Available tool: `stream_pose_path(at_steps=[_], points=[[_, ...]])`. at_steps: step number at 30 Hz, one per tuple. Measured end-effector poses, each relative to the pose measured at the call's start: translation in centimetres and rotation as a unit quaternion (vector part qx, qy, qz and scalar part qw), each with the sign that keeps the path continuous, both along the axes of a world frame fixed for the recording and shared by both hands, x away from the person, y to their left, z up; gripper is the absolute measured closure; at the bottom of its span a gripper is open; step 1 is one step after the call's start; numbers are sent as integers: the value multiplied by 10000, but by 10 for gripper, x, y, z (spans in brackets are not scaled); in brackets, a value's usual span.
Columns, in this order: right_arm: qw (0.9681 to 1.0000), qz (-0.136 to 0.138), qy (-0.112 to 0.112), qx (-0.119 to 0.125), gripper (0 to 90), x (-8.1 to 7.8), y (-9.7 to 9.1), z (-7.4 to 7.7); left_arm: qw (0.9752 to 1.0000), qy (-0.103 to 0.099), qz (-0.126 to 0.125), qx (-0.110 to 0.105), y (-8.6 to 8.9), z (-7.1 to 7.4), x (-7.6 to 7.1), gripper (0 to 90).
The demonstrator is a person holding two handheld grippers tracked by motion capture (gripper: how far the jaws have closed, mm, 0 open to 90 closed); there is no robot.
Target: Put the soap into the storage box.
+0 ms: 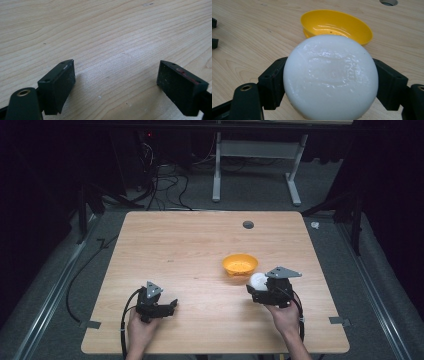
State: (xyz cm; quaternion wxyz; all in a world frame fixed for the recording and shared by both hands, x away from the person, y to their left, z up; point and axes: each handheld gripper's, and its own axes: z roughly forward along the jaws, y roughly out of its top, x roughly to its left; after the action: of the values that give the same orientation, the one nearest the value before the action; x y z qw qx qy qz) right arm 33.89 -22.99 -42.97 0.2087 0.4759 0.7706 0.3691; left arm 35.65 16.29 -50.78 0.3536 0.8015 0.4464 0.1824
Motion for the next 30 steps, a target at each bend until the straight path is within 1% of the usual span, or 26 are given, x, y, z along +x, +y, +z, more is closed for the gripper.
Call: stream_pose_path(at_steps=[3, 8, 19, 30], points=[[10000, 20, -21, -2, 234, 1, 0, 2, 10000, -4, -5, 6, 0, 0, 0, 156], [9999, 8, -44, 93, 233, 4, -2, 9, 10000, -6, -4, 7, 0, 0, 0, 156], [9999, 40, -72, 99, 234, 10, 0, 17, 10000, -6, -1, 5, 0, 0, 0, 156], [9998, 82, -95, 130, 234, 20, 4, 25, 10000, 0, 4, -2, 0, 0, 0, 156]])
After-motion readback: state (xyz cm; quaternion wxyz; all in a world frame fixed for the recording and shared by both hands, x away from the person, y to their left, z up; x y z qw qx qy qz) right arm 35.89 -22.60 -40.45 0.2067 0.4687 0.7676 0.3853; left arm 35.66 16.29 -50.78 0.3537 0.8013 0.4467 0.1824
